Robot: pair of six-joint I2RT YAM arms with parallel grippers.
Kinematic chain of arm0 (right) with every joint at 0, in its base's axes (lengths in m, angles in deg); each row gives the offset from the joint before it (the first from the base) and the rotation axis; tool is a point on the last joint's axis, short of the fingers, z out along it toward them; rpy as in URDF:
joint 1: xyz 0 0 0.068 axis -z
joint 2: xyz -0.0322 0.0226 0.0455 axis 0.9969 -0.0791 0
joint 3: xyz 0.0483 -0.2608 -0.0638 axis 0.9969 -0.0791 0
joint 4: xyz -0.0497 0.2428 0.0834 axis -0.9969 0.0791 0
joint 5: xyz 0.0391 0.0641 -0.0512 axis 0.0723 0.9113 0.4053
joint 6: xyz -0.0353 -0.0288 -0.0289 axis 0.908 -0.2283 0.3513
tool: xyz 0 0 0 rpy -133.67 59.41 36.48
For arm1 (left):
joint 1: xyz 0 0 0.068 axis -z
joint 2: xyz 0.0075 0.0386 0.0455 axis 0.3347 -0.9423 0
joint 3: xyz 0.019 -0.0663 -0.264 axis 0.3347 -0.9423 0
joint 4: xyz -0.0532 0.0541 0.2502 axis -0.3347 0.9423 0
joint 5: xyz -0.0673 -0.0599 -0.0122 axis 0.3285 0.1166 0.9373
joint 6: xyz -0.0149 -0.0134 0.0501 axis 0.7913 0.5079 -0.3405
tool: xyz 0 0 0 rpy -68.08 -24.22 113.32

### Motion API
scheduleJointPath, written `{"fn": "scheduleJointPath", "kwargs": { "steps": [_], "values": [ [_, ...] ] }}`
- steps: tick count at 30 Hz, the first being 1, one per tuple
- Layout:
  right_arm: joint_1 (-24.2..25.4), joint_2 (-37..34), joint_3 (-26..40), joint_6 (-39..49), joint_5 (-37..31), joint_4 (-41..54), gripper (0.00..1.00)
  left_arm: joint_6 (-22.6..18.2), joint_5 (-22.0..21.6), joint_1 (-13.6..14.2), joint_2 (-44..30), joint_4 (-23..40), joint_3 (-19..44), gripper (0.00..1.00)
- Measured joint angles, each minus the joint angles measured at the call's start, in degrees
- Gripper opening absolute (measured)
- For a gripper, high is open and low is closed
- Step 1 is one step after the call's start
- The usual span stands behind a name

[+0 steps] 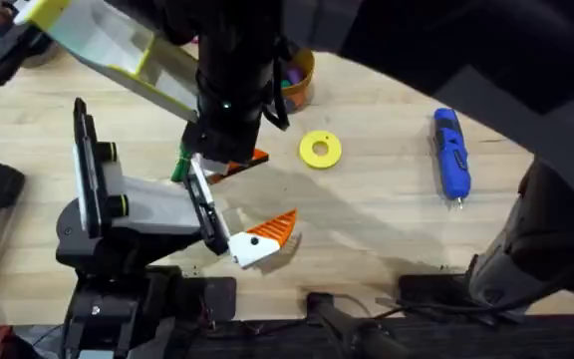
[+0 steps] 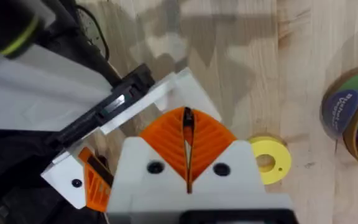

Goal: Pick up the gripper from the table and insert it into the empty holder that is missing its gripper. Then pick up a screw, insert it into the mounting hole, and use the screwdriver to tighten it. Finally, clean up the table by picking up the vegetable and placing it into the bucket.

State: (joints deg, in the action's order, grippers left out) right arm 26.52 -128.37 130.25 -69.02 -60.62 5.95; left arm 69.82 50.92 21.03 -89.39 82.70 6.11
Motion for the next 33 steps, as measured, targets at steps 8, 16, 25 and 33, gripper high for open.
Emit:
{"fn": "scheduleJointPath", "kwargs": {
  "steps": [8,16,25,33],
  "values": [
    [0.02,0.01,0.0,0.1,-0.24,0.16,0.739,0.22,0.13,0.0,0.0,0.02,0.0,0.986],
    [0.83,0.05,0.0,0.66,-0.75,0.39,0.996,0.2,0.17,0.0,0.0,0.02,0.0,0.985],
    [0.83,0.05,0.0,0.85,-0.75,0.0,0.996,0.22,0.15,0.0,0.0,0.0,0.0,0.986],
    [1.68,1.33,-0.11,0.85,-0.5,-0.88,0.996,0.17,0.17,0.0,0.0,0.0,0.0,0.986]
  ]
}}
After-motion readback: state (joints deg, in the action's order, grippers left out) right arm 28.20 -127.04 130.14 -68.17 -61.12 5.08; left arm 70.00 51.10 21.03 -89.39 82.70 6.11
